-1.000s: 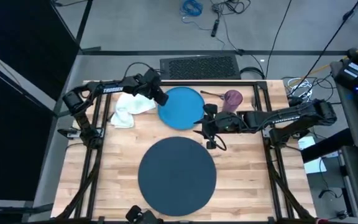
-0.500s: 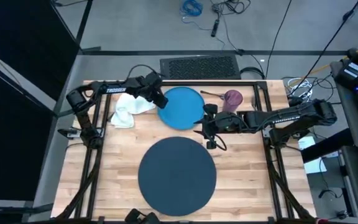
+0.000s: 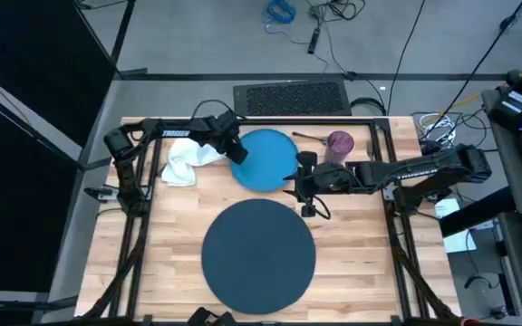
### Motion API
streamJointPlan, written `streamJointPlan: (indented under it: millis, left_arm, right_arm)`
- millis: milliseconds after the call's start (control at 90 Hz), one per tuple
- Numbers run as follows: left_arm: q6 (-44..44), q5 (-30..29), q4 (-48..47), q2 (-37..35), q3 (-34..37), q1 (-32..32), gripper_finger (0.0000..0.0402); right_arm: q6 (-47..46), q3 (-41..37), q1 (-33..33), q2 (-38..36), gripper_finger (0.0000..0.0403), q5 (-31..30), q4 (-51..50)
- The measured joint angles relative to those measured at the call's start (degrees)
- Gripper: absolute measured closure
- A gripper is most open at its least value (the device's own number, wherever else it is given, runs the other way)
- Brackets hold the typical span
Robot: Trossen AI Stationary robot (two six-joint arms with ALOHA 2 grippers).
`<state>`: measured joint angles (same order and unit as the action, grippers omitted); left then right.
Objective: Set table place
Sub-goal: Put the light blue plate on top of the blue table mat
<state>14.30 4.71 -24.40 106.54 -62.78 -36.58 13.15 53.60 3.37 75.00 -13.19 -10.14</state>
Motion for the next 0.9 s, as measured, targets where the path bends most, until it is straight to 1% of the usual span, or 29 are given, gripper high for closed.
streamJointPlan:
  millis: [67,178,256,500,644,778,900]
  left_arm:
    - [-1.09,0.5,0.0,0.0,0.0,0.02,0.0349]
    - [-3.45,2.32,0.2,0.0,-0.04,0.01,0.0388]
    - [-4.92,2.8,0.0,0.0,-0.07,0.07,0.0397]
    - [-6.81,2.23,-1.04,-1.39,-1.4,0.28,0.0401]
    - [-7.8,2.34,-1.41,-5.49,-3.67,0.25,0.0401]
    - [-7.82,4.43,-4.72,-9.35,-5.82,0.24,0.0401]
    - [-7.78,5.22,-9.83,-13.07,-6.67,0.27,0.0401]
  right_arm:
    - [0.0,0.0,-0.02,0.0,0.0264,0.0,0.09]
    - [0.0,0.0,0.0,0.0,0.0264,0.0,0.05]
    - [0.0,0.0,0.0,0.0,0.0264,0.0,0.03]
    - [0.0,0.0,-0.02,0.0,0.0264,-0.04,0.05]
    - [0.0,0.0,-0.02,0.0,0.0264,-0.19,0.03]
    - [0.36,0.0,-0.17,0.0,0.0264,-0.5,-0.52]
    - [0.84,0.0,-0.82,-0.02,0.0264,-0.75,-1.98]
